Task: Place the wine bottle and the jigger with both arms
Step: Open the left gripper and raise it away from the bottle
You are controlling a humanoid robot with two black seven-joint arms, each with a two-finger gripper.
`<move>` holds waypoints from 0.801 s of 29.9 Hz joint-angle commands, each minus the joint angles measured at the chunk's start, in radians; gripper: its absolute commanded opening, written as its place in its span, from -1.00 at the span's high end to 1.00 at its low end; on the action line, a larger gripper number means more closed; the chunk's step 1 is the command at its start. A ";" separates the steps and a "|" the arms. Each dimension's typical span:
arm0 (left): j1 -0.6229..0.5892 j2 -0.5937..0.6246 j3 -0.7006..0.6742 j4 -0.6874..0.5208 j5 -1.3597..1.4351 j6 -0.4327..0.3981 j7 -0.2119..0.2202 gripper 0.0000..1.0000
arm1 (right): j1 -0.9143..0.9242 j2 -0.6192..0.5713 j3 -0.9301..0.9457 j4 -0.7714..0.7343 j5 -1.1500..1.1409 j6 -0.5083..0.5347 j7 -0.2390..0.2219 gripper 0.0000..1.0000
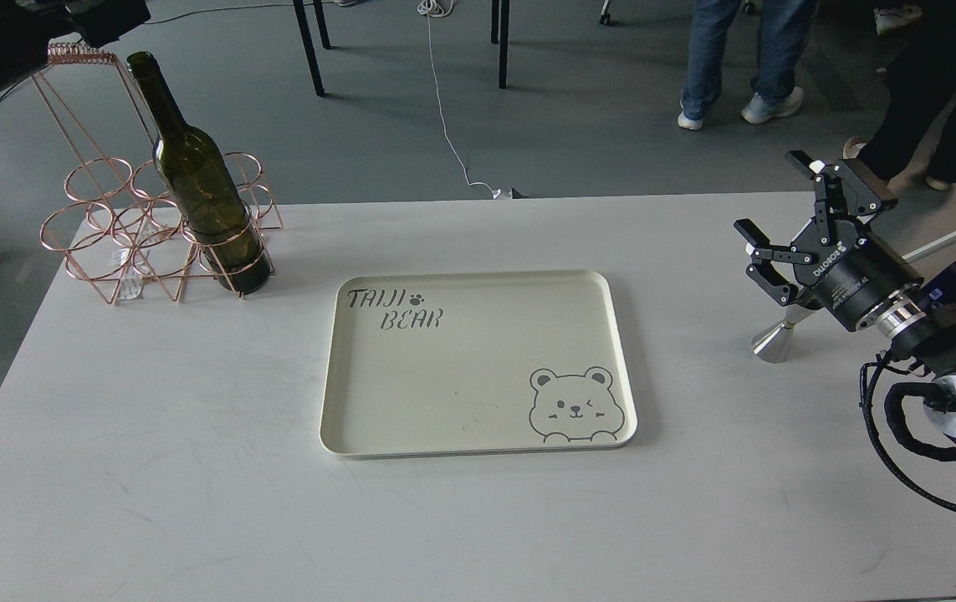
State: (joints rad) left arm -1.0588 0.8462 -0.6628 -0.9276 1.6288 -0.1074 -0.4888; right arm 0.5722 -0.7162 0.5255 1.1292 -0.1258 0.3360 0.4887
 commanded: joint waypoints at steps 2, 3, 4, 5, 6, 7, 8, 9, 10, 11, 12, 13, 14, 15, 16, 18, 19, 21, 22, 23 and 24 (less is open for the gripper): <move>0.003 0.014 0.008 -0.158 -0.376 -0.008 0.000 -0.95 | 0.000 0.024 0.007 -0.002 0.000 0.000 0.000 -0.97; 0.013 0.014 0.008 -0.192 -0.462 -0.011 0.000 -0.95 | 0.000 0.030 0.013 -0.002 0.000 0.000 0.000 -0.97; 0.029 0.010 0.008 -0.221 -0.548 -0.011 0.000 -0.96 | 0.000 0.034 0.025 0.000 0.002 0.000 0.000 -0.97; 0.063 0.002 0.006 -0.244 -0.626 -0.009 0.000 -0.96 | 0.000 0.038 0.037 0.000 0.002 0.000 0.000 -0.97; 0.101 -0.002 0.005 -0.263 -0.692 -0.009 0.000 -0.96 | 0.000 0.043 0.050 0.000 0.003 0.001 0.000 -0.97; 0.133 -0.006 0.003 -0.281 -0.740 -0.009 0.000 -0.96 | 0.000 0.046 0.054 0.000 0.003 0.001 0.000 -0.97; 0.169 -0.010 0.002 -0.309 -0.779 -0.011 0.000 -0.96 | 0.000 0.049 0.057 -0.002 0.003 0.001 0.000 -0.97; 0.207 -0.019 0.003 -0.335 -0.794 -0.011 0.000 -0.96 | 0.000 0.052 0.057 -0.002 0.003 0.001 0.000 -0.97; 0.242 -0.028 0.003 -0.353 -0.796 -0.011 0.000 -0.96 | 0.000 0.054 0.057 -0.002 0.003 0.000 0.000 -0.97; 0.287 -0.044 -0.003 -0.372 -0.796 -0.011 0.000 -0.96 | 0.000 0.058 0.057 -0.002 0.003 0.000 0.000 -0.97; 0.330 -0.061 -0.009 -0.388 -0.796 -0.008 0.000 -0.96 | -0.002 0.060 0.059 -0.002 0.003 0.000 0.000 -0.97; 0.365 -0.074 -0.014 -0.404 -0.796 -0.005 0.000 -0.96 | -0.005 0.061 0.059 -0.002 0.003 0.000 0.000 -0.97; 0.399 -0.087 -0.020 -0.424 -0.796 -0.003 0.000 -0.96 | -0.008 0.066 0.059 -0.005 0.003 -0.002 0.000 -0.97; 0.437 -0.101 -0.035 -0.442 -0.796 -0.003 0.000 -0.96 | -0.008 0.073 0.059 -0.006 0.003 -0.002 0.000 -0.97; 0.465 -0.114 -0.049 -0.447 -0.796 -0.005 0.000 -0.96 | -0.008 0.080 0.059 -0.006 0.003 -0.002 0.000 -0.97; 0.515 -0.156 -0.081 -0.450 -0.802 -0.011 0.000 -0.96 | -0.008 0.090 0.062 -0.009 0.003 -0.002 0.000 -0.97; 0.539 -0.176 -0.098 -0.448 -0.807 -0.011 0.000 -0.96 | -0.008 0.099 0.067 -0.011 0.003 -0.002 0.000 -0.97; 0.603 -0.220 -0.147 -0.444 -0.826 -0.012 0.000 -0.96 | -0.008 0.116 0.073 -0.012 0.002 0.000 0.000 -0.97; 0.644 -0.248 -0.179 -0.444 -0.848 -0.017 0.000 -0.96 | -0.008 0.122 0.076 -0.012 0.002 0.000 0.000 -0.97; 0.686 -0.277 -0.216 -0.444 -0.874 -0.029 0.000 -0.96 | -0.009 0.127 0.077 -0.012 0.002 -0.002 0.000 -0.97; 0.721 -0.301 -0.247 -0.444 -0.895 -0.049 0.000 -0.96 | -0.009 0.132 0.079 -0.014 0.003 -0.002 0.000 -0.97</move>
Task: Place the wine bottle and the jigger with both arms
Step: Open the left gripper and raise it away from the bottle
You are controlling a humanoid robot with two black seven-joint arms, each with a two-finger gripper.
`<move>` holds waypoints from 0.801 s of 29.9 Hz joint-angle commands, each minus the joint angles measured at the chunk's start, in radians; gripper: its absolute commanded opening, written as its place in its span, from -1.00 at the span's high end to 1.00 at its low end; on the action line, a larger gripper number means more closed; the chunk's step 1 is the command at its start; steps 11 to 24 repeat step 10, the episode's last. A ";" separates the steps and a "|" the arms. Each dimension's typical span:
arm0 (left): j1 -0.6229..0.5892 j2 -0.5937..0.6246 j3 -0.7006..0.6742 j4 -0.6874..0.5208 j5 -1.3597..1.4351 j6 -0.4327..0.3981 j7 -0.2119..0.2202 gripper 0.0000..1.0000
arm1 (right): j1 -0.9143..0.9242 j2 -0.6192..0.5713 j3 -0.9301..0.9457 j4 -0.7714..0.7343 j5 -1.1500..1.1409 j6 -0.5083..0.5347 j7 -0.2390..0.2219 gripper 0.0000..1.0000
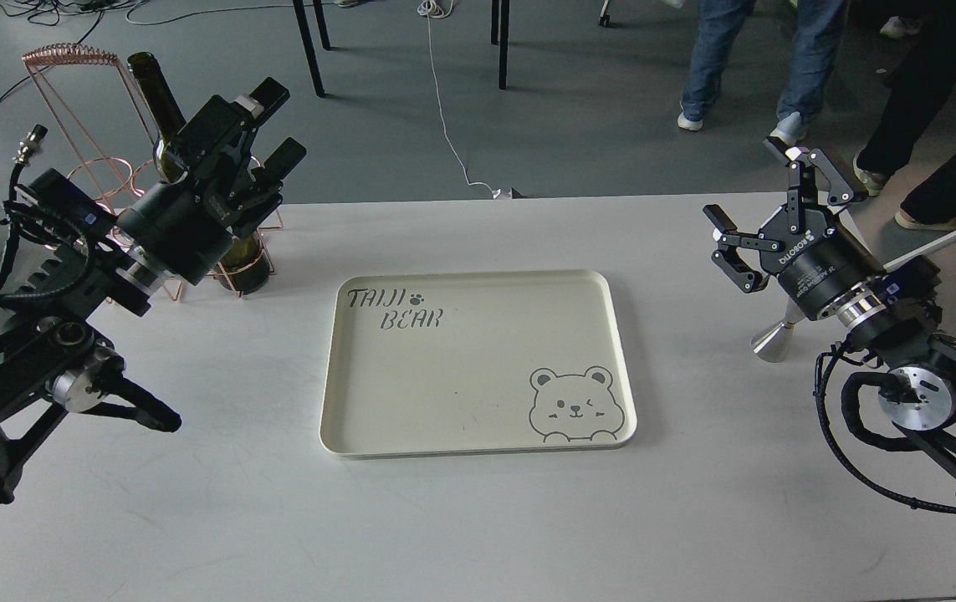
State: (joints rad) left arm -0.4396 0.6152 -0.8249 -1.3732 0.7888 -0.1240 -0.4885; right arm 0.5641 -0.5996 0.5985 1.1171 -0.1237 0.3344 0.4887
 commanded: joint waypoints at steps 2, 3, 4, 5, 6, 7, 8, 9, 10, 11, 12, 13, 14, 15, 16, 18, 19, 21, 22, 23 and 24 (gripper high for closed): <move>0.169 -0.119 -0.152 0.006 -0.103 -0.083 0.000 -0.96 | -0.004 0.023 0.007 -0.003 0.001 0.000 0.000 -0.97; 0.201 -0.146 -0.186 0.014 -0.121 -0.107 0.000 -0.96 | -0.010 0.026 0.009 -0.003 -0.001 0.000 0.000 -0.97; 0.225 -0.166 -0.206 0.025 -0.132 -0.123 0.000 -0.96 | -0.018 0.029 0.009 -0.003 0.001 0.000 0.000 -0.97; 0.245 -0.179 -0.221 0.034 -0.135 -0.135 0.000 -0.96 | -0.023 0.031 0.009 -0.002 0.001 0.000 0.000 -0.97; 0.257 -0.184 -0.229 0.037 -0.137 -0.140 0.000 -0.96 | -0.026 0.031 0.009 -0.002 0.001 0.000 0.000 -0.97; 0.265 -0.184 -0.231 0.039 -0.137 -0.141 0.000 -0.96 | -0.027 0.029 0.011 0.000 0.001 0.001 0.000 -0.97; 0.268 -0.184 -0.231 0.043 -0.137 -0.141 0.000 -0.96 | -0.029 0.031 0.017 0.001 0.001 0.002 0.000 -0.97; 0.269 -0.184 -0.231 0.045 -0.138 -0.143 0.000 -0.96 | -0.030 0.031 0.021 0.001 0.001 0.002 0.000 -0.97; 0.272 -0.183 -0.231 0.045 -0.138 -0.143 0.000 -0.96 | -0.033 0.031 0.026 0.003 0.001 0.002 0.000 -0.97; 0.272 -0.183 -0.231 0.045 -0.138 -0.143 0.000 -0.96 | -0.033 0.031 0.026 0.003 0.001 0.002 0.000 -0.97; 0.272 -0.183 -0.231 0.045 -0.138 -0.143 0.000 -0.96 | -0.033 0.031 0.026 0.003 0.001 0.002 0.000 -0.97; 0.272 -0.183 -0.231 0.045 -0.138 -0.143 0.000 -0.96 | -0.033 0.031 0.026 0.003 0.001 0.002 0.000 -0.97; 0.272 -0.183 -0.231 0.045 -0.138 -0.143 0.000 -0.96 | -0.033 0.031 0.026 0.003 0.001 0.002 0.000 -0.97; 0.272 -0.183 -0.231 0.045 -0.138 -0.143 0.000 -0.96 | -0.033 0.031 0.026 0.003 0.001 0.002 0.000 -0.97; 0.272 -0.183 -0.231 0.045 -0.138 -0.143 0.000 -0.96 | -0.033 0.031 0.026 0.003 0.001 0.002 0.000 -0.97; 0.272 -0.183 -0.231 0.045 -0.138 -0.143 0.000 -0.96 | -0.033 0.031 0.026 0.003 0.001 0.002 0.000 -0.97; 0.272 -0.183 -0.231 0.045 -0.138 -0.143 0.000 -0.96 | -0.033 0.031 0.026 0.003 0.001 0.002 0.000 -0.97; 0.272 -0.183 -0.231 0.045 -0.138 -0.143 0.000 -0.96 | -0.033 0.031 0.026 0.003 0.001 0.002 0.000 -0.97; 0.272 -0.183 -0.231 0.045 -0.138 -0.143 0.000 -0.96 | -0.033 0.031 0.026 0.003 0.001 0.002 0.000 -0.97; 0.272 -0.183 -0.231 0.045 -0.138 -0.143 0.000 -0.96 | -0.033 0.031 0.026 0.003 0.001 0.002 0.000 -0.97; 0.272 -0.183 -0.231 0.045 -0.138 -0.143 0.000 -0.96 | -0.033 0.031 0.026 0.003 0.001 0.002 0.000 -0.97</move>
